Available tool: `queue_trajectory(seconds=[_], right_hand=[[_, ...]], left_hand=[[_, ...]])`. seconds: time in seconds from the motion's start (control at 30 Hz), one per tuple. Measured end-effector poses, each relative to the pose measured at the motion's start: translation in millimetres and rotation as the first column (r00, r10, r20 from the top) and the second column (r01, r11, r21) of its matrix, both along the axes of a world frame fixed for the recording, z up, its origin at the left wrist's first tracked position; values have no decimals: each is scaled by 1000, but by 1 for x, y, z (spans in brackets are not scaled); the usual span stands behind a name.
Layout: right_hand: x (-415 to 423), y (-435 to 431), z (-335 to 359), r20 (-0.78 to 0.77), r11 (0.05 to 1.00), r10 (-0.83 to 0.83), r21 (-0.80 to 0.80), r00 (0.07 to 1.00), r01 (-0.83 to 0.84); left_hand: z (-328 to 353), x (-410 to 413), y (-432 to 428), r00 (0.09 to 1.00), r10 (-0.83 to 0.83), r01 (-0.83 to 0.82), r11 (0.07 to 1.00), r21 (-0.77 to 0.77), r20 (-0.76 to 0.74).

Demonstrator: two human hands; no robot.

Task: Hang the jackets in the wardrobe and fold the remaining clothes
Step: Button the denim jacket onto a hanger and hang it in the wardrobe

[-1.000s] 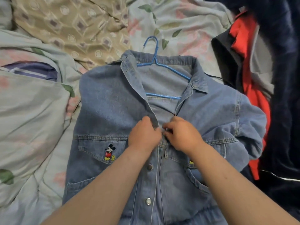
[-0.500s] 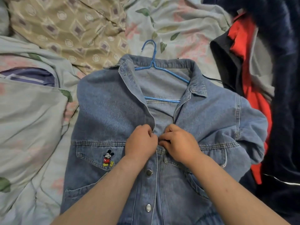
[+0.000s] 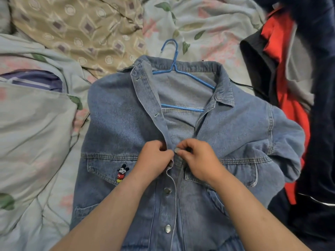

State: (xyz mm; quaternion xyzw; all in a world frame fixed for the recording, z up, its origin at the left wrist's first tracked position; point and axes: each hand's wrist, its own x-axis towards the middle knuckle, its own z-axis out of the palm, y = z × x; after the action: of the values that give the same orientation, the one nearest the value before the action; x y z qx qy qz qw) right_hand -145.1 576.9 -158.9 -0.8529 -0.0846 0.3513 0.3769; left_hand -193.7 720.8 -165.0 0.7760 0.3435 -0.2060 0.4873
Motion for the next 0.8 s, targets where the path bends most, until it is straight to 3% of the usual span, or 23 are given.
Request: queue_trajectory(seconds=[0.07, 0.2, 0.33, 0.4, 0.6, 0.67, 0.8], right_hand=[[-2, 2, 4, -44, 995, -65, 68, 997, 68], [-1, 4, 12, -84, 990, -84, 110, 993, 93], [4, 5, 15, -38, 996, 92, 24, 995, -91], [3, 4, 15, -20, 992, 122, -16, 992, -122], [-4, -2, 18, -69, 997, -6, 77, 998, 12], [-3, -2, 19, -79, 997, -5, 79, 997, 12], [-2, -2, 18, -91, 993, -59, 93, 994, 67]], left_hand=[[2, -2, -1, 1000, -9, 9, 999, -39, 6], [2, -14, -2, 991, 131, -127, 979, -158, 17], [3, -18, -9, 941, 339, -322, 900, -293, 8], [5, -16, -9, 949, 313, -295, 912, -286, 19], [12, -9, 2, 988, 152, -153, 945, -288, -26], [16, -9, 6, 987, 157, -161, 914, -373, -41], [18, -4, 11, 944, 263, -331, 765, -552, -200]])
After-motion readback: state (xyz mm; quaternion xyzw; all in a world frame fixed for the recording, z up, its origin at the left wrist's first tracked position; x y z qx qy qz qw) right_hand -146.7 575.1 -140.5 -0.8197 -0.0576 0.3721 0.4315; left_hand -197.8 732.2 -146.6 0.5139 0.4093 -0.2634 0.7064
